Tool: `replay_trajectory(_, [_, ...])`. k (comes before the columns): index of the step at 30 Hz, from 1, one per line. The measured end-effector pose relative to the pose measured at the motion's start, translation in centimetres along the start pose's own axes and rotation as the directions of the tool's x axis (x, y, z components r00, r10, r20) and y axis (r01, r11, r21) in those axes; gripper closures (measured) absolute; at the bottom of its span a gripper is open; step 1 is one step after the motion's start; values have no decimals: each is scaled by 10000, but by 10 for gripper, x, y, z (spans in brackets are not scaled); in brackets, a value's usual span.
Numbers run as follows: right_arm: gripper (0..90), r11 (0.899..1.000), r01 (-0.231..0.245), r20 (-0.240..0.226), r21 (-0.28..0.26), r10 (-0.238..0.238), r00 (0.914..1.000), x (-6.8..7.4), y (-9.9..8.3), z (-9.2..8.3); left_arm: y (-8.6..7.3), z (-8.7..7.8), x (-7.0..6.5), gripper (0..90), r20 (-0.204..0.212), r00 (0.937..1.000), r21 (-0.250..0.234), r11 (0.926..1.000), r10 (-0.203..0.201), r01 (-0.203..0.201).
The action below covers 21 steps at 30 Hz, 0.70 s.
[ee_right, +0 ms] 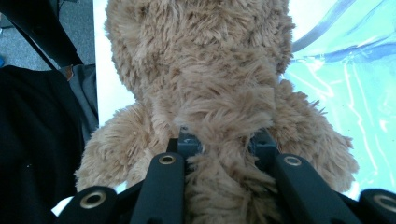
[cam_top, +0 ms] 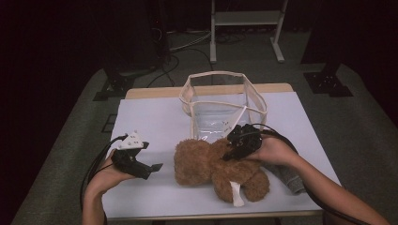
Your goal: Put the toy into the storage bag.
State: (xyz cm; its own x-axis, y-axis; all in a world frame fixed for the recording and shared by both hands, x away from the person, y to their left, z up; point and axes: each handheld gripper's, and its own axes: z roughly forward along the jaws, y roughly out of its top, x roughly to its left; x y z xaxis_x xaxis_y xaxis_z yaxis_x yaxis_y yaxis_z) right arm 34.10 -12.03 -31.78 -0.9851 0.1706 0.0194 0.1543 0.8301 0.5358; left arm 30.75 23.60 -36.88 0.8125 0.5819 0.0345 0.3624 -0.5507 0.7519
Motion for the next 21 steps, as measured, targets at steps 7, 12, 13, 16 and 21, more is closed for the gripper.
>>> replay_trajectory(7, [739, 9998, -169, 39, -98, 170, 9998, 0, 1, -9, -4, -7, 4, 54, -184, 9994, -196, 9994, -284, 280])
replay_trajectory(12, [752, 9996, -230, 135, -139, 231, 9996, 1, 1, -9, -4, -7, 3, 53, -194, 9995, -153, 9996, -254, 251])
replay_trajectory(13, [753, 9996, -234, 135, -139, 236, 9996, 0, 1, -9, -4, -7, 3, 53, -195, 9995, -137, 9996, -241, 238])
replay_trajectory(16, [759, 9996, -269, 132, -104, 271, 9995, 1, 1, -7, -4, -7, 4, 53, -199, 9995, -146, 9996, -249, 246])
replay_trajectory(21, [769, 9997, -237, 154, -105, 239, 9996, 0, 2, -6, -5, -8, 5, 53, -232, 9994, -126, 9996, -271, 268])
